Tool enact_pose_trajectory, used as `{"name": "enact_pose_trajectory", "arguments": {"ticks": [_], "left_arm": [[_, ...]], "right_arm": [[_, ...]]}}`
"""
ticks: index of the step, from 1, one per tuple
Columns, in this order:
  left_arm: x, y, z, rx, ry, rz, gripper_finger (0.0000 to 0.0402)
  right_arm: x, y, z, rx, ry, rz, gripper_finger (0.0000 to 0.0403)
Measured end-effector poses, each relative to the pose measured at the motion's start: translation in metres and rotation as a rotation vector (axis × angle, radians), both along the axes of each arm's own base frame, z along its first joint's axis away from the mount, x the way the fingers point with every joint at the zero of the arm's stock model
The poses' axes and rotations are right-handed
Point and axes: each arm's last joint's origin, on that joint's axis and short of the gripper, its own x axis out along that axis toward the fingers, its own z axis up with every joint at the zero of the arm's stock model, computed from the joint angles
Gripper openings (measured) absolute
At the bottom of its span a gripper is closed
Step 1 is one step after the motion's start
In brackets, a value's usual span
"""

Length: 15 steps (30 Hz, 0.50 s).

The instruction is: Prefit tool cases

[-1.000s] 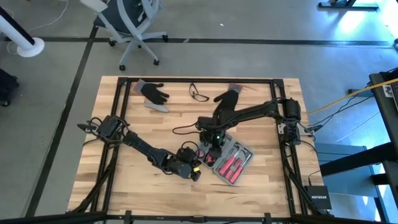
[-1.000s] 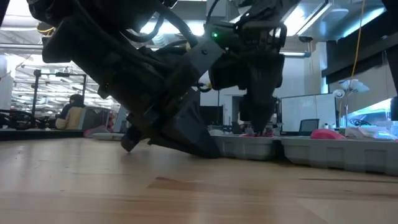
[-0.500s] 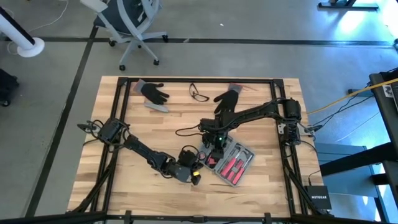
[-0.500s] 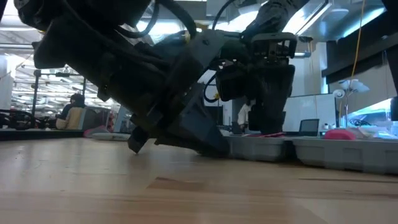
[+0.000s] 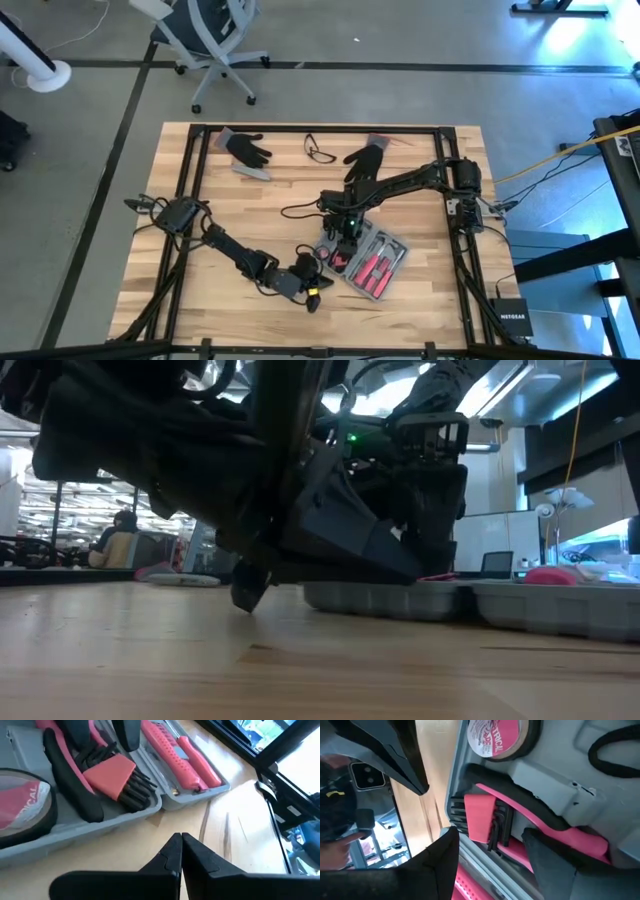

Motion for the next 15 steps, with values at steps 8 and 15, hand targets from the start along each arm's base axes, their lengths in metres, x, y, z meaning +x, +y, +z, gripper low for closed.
{"name": "enact_pose_trajectory", "arguments": {"ticks": [8, 15], "left_arm": [[0.009, 0.019, -0.014, 0.067, 0.013, 0.029, 0.0], [0.014, 0.031, -0.017, 0.12, 0.053, 0.011, 0.0]], "right_arm": [[0.002, 0.003, -0.001, 0.018, -0.019, 0.009, 0.0216], [0.005, 0.016, -0.001, 0.001, -0.046, 0.029, 0.0216]]}}
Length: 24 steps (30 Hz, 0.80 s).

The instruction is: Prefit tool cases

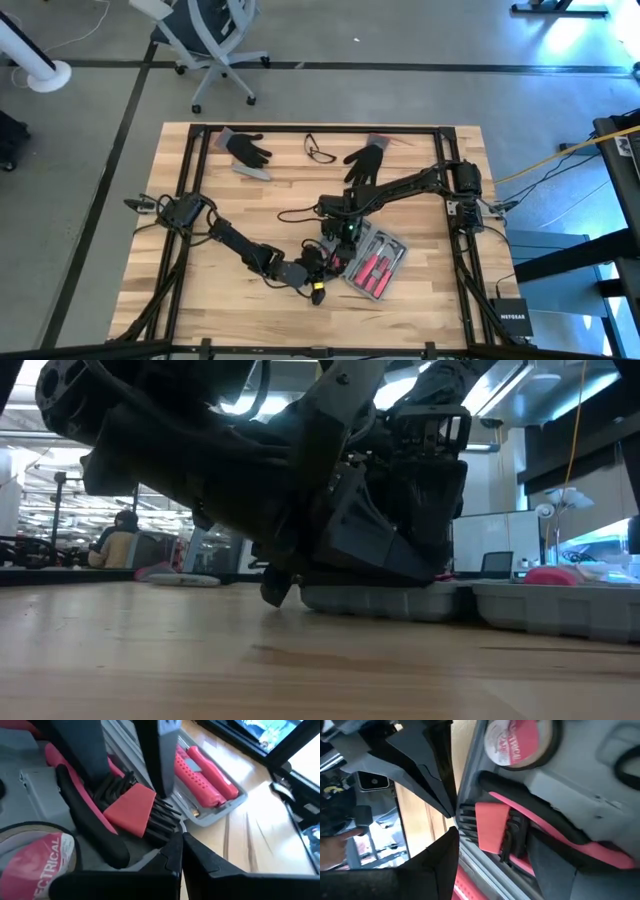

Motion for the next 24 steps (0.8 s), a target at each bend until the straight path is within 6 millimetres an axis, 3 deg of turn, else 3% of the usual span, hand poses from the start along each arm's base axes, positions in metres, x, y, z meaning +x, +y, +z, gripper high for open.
{"name": "enact_pose_trajectory", "arguments": {"ticks": [8, 20, 24], "left_arm": [[-0.002, -0.002, -0.005, 0.023, 0.026, 0.004, 0.0], [-0.005, 0.002, -0.009, 0.093, 0.062, 0.03, 0.0], [-0.006, -0.002, -0.009, 0.08, 0.061, 0.021, 0.0]], "right_arm": [[0.003, 0.028, 0.001, -0.022, -0.045, 0.044, 0.0216], [0.008, 0.016, 0.004, 0.042, -0.026, -0.006, 0.0213], [0.007, 0.016, 0.004, 0.038, -0.014, -0.007, 0.0179]]}}
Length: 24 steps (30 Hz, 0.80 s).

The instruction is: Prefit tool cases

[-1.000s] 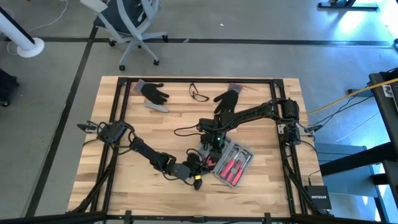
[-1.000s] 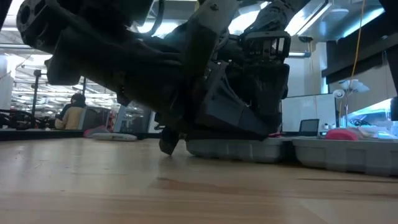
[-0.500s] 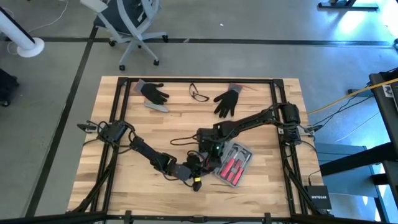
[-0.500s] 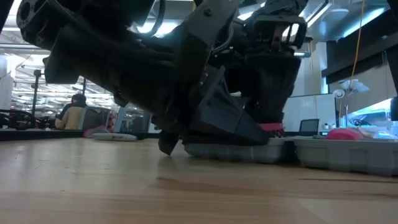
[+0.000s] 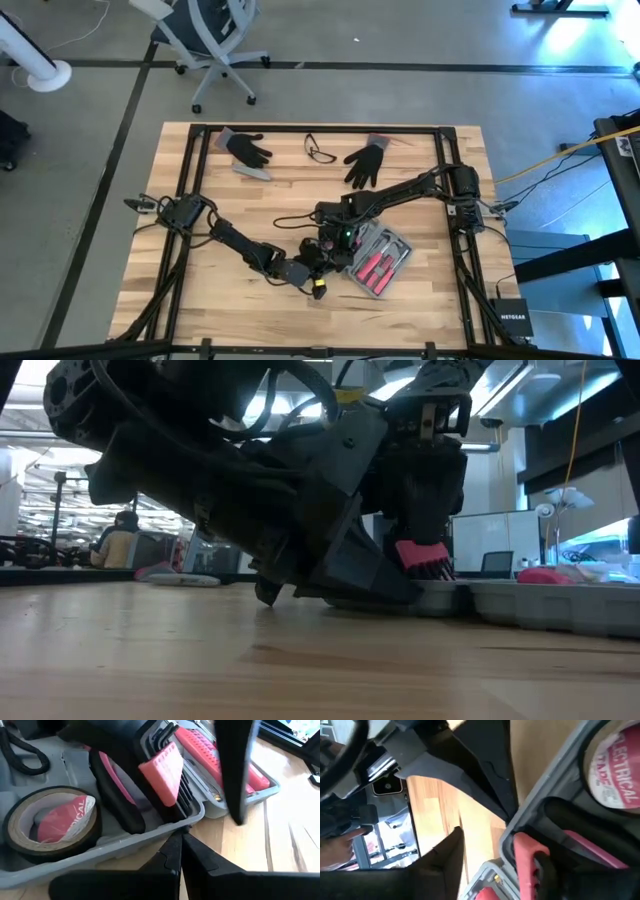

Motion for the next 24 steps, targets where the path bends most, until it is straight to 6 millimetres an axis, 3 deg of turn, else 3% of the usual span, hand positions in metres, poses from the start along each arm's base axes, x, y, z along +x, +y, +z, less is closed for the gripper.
{"name": "enact_pose_trajectory", "arguments": {"ticks": [7, 18, 24], "left_arm": [[-0.011, -0.02, 0.011, -0.01, 0.021, -0.065, 0.0], [-0.034, -0.02, 0.037, 0.0, 0.181, -0.048, 0.0], [-0.051, 0.011, 0.071, 0.068, 0.212, 0.008, 0.0]], "right_arm": [[0.0, -0.003, 0.001, 0.024, -0.013, 0.015, 0.0022], [-0.007, -0.041, 0.023, 0.008, -0.013, -0.086, 0.0012], [-0.015, -0.066, 0.037, -0.086, -0.033, -0.181, 0.0011]]}}
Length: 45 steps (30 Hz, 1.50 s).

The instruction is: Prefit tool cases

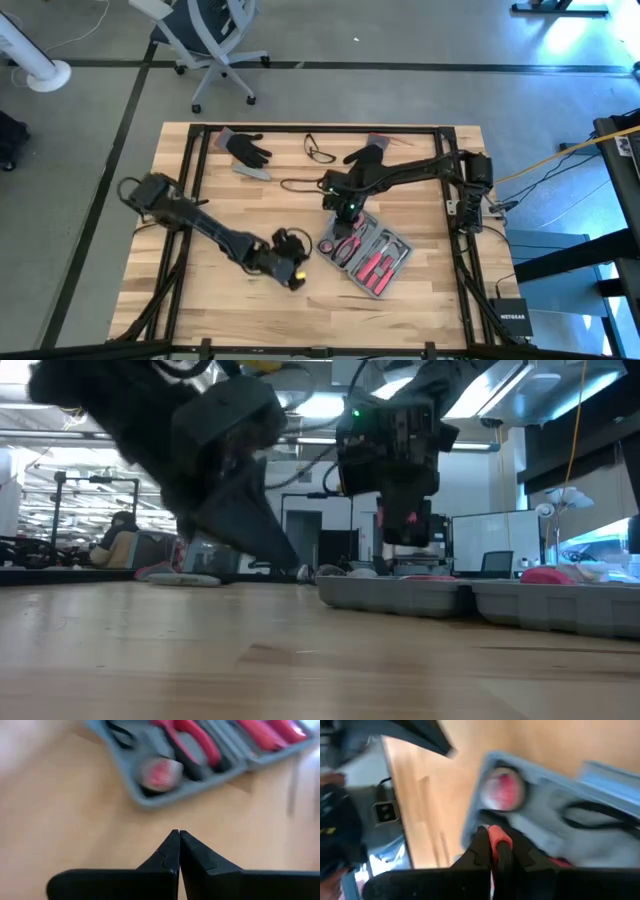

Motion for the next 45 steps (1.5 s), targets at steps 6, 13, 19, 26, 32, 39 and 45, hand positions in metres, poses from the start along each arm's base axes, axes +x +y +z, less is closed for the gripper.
{"name": "enact_pose_trajectory", "arguments": {"ticks": [6, 13, 19, 26, 32, 39, 45], "left_arm": [[-0.018, 0.043, 0.041, 0.05, 0.015, 0.058, 0.0], [-0.031, 0.078, 0.072, 0.115, 0.021, 0.157, 0.0], [-0.027, 0.098, 0.07, 0.076, 0.048, 0.171, 0.0], [-0.024, 0.126, 0.076, 0.054, 0.047, 0.134, 0.0], [-0.018, 0.152, 0.081, 0.022, 0.003, 0.023, 0.0], [-0.018, 0.169, 0.081, -0.029, 0.003, -0.045, 0.0], [-0.019, 0.176, 0.082, -0.057, -0.006, -0.002, 0.0]], "right_arm": [[-0.014, -0.004, -0.01, -0.013, -0.056, -0.153, 0.0011], [-0.036, -0.002, -0.014, 0.04, -0.235, -0.407, 0.0011], [-0.04, 0.0, -0.02, 0.019, -0.211, -0.427, 0.0011], [-0.042, 0.001, -0.023, 0.019, -0.166, -0.459, 0.0032], [-0.041, 0.003, -0.023, 0.01, -0.126, -0.579, 0.0062], [-0.041, 0.016, -0.024, 0.016, -0.086, -0.614, 0.0039], [-0.041, 0.021, -0.026, 0.006, -0.065, -0.625, 0.0038]]}}
